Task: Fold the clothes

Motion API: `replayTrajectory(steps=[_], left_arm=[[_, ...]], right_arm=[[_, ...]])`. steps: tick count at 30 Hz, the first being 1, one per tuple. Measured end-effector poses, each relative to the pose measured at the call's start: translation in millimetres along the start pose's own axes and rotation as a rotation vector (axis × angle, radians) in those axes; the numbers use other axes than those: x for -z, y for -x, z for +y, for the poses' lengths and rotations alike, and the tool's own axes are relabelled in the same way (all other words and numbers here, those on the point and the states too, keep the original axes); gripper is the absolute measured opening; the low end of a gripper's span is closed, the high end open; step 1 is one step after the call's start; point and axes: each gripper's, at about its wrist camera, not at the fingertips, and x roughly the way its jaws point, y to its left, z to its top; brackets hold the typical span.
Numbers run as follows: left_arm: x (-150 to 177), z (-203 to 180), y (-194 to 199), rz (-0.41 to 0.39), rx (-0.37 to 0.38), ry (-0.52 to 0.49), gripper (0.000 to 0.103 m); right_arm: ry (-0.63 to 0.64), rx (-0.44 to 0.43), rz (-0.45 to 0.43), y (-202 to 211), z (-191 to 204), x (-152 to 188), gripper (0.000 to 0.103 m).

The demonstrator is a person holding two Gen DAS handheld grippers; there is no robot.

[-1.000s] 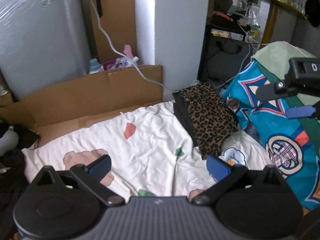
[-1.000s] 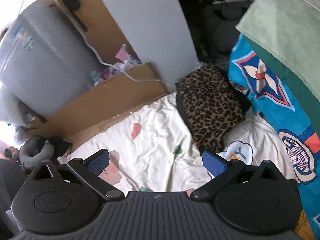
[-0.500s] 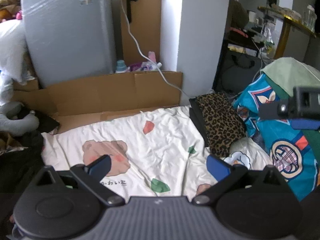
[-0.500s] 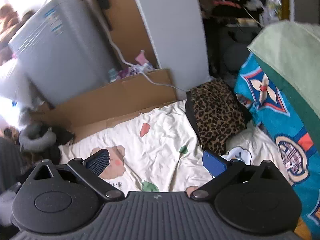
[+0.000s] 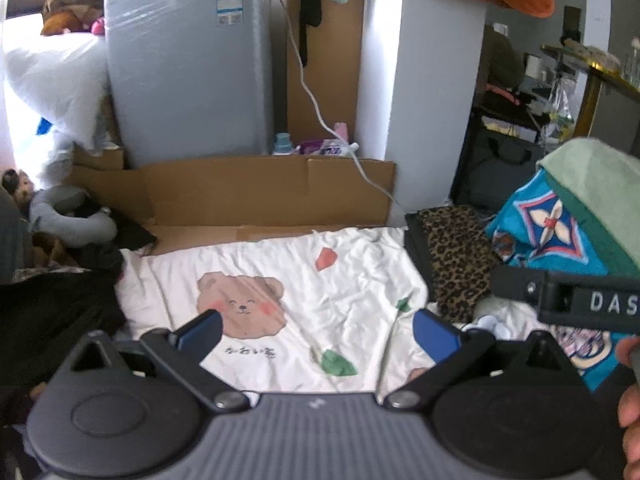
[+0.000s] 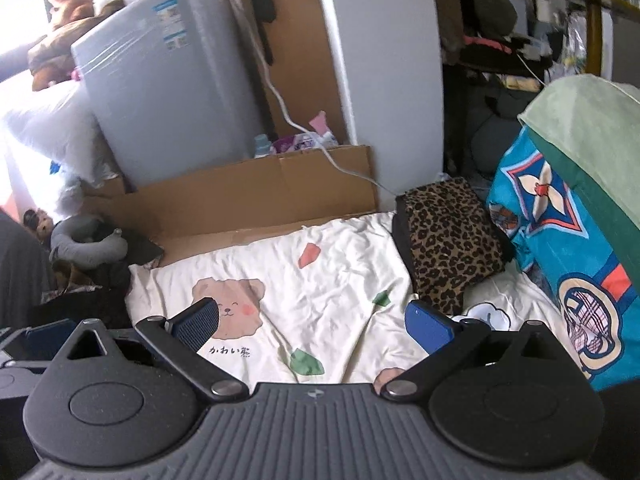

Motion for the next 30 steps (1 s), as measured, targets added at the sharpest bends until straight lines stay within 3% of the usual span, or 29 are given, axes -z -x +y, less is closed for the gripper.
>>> replayTrajectory(steps=[8,14,17,30], left_arm=[[31,1,16,-0.018,-0.067,0.02,0.103],[52,15,11,0.026,-0.066,0.099,0.103],[61,16,10,0.025,-0.102,0.105,0.103],[86,31,2,0.065,-0.155,0.159,0.102]], right_arm=[[0.074,-0.01,-0.092,11,17,30,0.102],[0.133,-0.05,-0.117,12,26,53,0.102],[0.167,-0.054,-0.144,15,29,65,0.102],[0.135,-0.12,-0.034,-9,26,85,0.102]])
